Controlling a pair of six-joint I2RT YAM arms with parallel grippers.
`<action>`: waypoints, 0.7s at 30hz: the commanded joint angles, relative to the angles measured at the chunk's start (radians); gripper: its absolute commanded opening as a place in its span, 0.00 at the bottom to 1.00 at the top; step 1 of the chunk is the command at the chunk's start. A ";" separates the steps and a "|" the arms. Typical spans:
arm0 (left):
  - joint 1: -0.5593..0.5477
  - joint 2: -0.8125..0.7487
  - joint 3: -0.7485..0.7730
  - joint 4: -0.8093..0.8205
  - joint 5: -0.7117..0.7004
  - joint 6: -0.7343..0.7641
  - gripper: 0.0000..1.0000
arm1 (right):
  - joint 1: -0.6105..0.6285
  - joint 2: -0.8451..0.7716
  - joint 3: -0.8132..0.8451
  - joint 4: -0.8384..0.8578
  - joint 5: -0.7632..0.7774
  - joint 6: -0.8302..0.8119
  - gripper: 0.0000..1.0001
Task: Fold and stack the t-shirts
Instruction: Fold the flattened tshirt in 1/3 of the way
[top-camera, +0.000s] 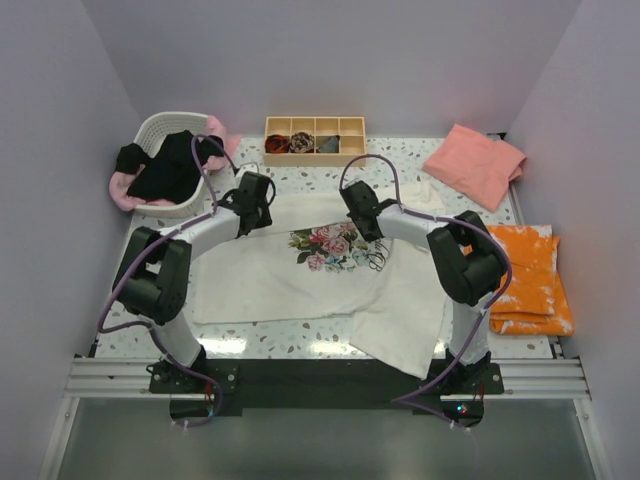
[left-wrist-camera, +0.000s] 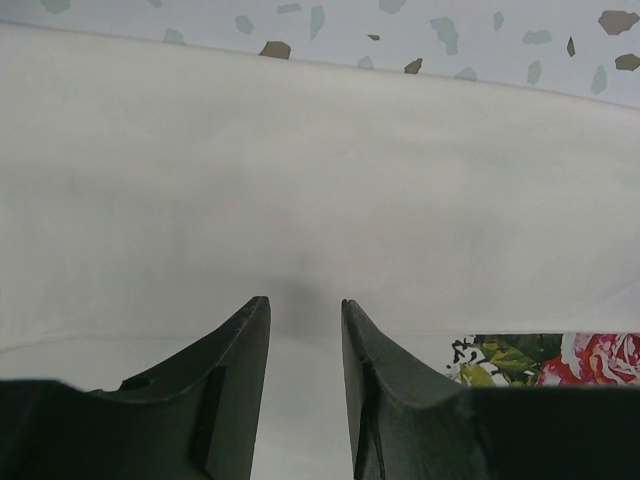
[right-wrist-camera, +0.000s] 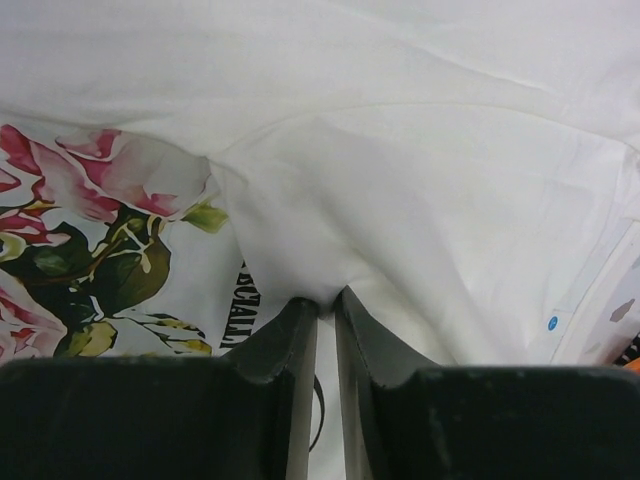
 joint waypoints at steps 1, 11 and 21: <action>0.002 0.006 0.012 0.024 -0.020 0.001 0.40 | 0.003 -0.039 0.019 0.025 0.030 0.001 0.14; 0.002 0.032 0.032 0.013 0.007 0.005 0.40 | 0.007 -0.140 0.069 -0.133 -0.066 0.022 0.15; 0.002 0.062 0.047 0.003 0.035 0.013 0.40 | 0.009 -0.129 0.125 -0.320 -0.232 0.082 0.23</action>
